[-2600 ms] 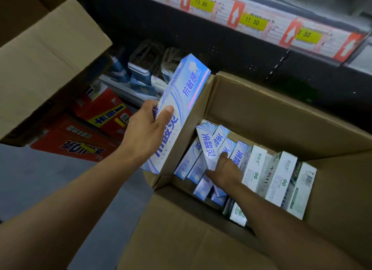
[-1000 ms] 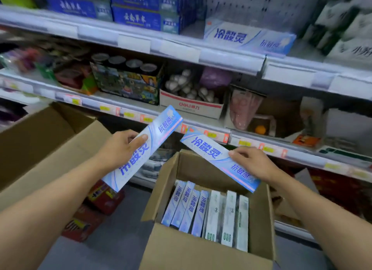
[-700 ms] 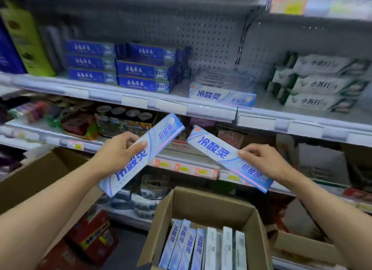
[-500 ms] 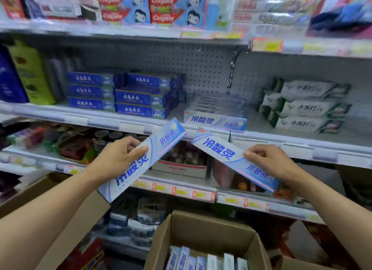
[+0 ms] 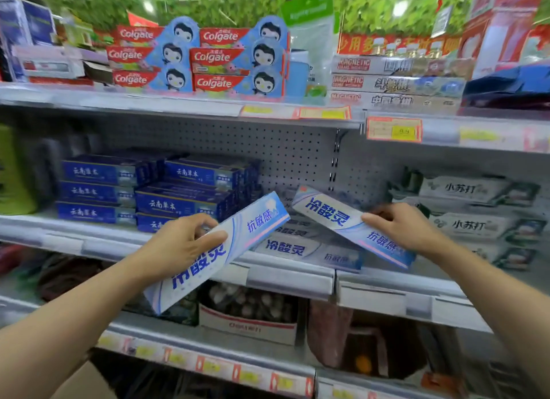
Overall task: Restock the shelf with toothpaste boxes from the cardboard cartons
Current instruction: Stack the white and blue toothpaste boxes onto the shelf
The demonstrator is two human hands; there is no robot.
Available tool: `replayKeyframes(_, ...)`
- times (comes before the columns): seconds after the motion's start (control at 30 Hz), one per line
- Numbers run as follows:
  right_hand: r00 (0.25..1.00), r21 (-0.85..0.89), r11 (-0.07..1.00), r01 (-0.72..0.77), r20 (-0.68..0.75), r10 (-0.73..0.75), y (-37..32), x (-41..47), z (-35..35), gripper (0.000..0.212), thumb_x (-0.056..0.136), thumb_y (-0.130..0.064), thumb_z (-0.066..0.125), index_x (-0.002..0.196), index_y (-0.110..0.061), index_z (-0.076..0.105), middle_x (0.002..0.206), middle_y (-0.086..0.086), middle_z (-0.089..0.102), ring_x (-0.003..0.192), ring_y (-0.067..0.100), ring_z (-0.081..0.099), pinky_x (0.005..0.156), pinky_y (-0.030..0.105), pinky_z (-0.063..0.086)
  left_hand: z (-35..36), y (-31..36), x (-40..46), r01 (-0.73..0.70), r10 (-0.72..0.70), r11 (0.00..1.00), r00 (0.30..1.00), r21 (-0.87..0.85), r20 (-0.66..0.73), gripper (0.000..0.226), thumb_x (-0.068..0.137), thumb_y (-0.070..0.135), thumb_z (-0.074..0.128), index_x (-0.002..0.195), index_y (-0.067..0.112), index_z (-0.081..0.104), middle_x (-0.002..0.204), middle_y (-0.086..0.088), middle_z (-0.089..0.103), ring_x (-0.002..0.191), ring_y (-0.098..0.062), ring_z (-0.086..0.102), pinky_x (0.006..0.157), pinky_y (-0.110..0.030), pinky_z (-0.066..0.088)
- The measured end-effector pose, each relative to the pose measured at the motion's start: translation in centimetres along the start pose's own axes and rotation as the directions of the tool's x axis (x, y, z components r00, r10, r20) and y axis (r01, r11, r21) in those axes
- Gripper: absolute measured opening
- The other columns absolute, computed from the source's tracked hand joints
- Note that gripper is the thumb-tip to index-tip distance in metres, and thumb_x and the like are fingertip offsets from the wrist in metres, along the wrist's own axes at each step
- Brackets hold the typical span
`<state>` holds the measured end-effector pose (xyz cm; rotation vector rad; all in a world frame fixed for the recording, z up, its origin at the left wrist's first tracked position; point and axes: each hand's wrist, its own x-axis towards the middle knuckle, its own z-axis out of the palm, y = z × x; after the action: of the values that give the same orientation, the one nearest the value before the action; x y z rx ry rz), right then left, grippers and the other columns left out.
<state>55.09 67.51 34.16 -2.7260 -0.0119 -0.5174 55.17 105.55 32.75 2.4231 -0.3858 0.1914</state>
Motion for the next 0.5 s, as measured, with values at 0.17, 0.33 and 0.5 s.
replayKeyframes(0.17, 0.998, -0.023, 0.999, -0.043, 0.048, 0.044, 1.2, 5.5, 1.9, 0.039, 0.093, -0.048, 0.047, 0.077, -0.013, 0.057, 0.074, 0.010, 0.060, 0.069, 0.026, 0.054, 0.060, 0.032, 0.036, 0.3, 0.0, 4.2, -0.041, 0.040, 0.999, 0.998, 0.028, 0.042, 0.019, 0.088, 0.052, 0.050, 0.095, 0.037, 0.059, 0.088, 0.006, 0.068, 0.077, -0.018, 0.064, 0.066, -0.036, 0.049)
replayKeyframes(0.33, 1.000, -0.057, 0.998, -0.011, 0.004, 0.011, 2.6, 11.4, 4.5, 0.037, 0.095, -0.044, 0.045, 0.073, -0.015, 0.051, 0.066, 0.007, 0.053, 0.066, 0.026, 0.052, 0.059, 0.033, 0.034, -0.2, -0.3, 8.5, -0.089, 0.084, 0.988, 0.995, 0.125, 0.046, 0.027, 0.088, 0.051, 0.050, 0.099, 0.027, 0.057, 0.094, 0.007, 0.067, 0.084, -0.014, 0.063, 0.076, -0.037, 0.051)
replayKeyframes(0.5, 0.997, -0.072, 0.996, -0.055, 0.048, 0.059, 3.5, 17.5, 7.3, 0.034, 0.093, -0.048, 0.047, 0.085, -0.016, 0.056, 0.071, 0.002, 0.056, 0.065, 0.017, 0.053, 0.060, 0.030, 0.038, -1.6, -0.8, 13.2, -0.092, 0.090, 0.975, 0.996, 0.202, 0.020, 0.026, 0.089, 0.049, 0.049, 0.078, 0.026, 0.054, 0.044, 0.015, 0.052, 0.035, 0.001, 0.043, 0.038, -0.013, 0.028)
